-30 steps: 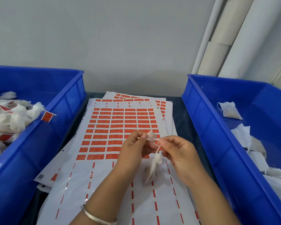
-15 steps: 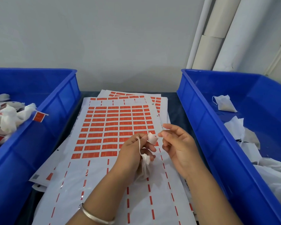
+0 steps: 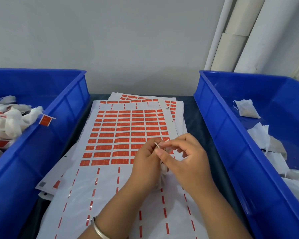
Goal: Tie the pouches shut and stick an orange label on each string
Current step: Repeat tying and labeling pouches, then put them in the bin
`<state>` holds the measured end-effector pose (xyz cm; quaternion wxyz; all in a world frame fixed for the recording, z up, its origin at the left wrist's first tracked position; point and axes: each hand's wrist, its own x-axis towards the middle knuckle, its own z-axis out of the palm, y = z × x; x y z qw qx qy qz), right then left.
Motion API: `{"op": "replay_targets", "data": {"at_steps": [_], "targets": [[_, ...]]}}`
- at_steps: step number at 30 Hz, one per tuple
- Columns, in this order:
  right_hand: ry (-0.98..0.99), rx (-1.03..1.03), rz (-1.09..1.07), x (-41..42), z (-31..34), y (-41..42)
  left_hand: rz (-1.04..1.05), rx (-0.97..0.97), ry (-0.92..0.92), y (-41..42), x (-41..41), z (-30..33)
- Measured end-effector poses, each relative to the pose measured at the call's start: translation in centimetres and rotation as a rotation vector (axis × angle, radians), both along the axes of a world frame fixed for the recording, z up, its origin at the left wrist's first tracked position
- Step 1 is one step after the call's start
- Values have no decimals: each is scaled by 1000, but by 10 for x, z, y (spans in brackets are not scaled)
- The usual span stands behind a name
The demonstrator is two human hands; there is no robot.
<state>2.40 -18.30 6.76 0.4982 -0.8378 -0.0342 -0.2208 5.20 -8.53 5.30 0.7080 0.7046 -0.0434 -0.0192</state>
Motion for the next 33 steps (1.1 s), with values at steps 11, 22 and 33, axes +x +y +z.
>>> {"op": "replay_targets", "data": {"at_steps": [11, 22, 33], "targets": [[37, 225, 122, 0, 1, -5, -13, -6, -53, -2, -5, 1], [172, 407, 35, 10, -5, -18, 11, -107, 217, 1, 1, 4], [215, 480, 0, 14, -8, -19, 57, -134, 259, 0, 3, 9]]}}
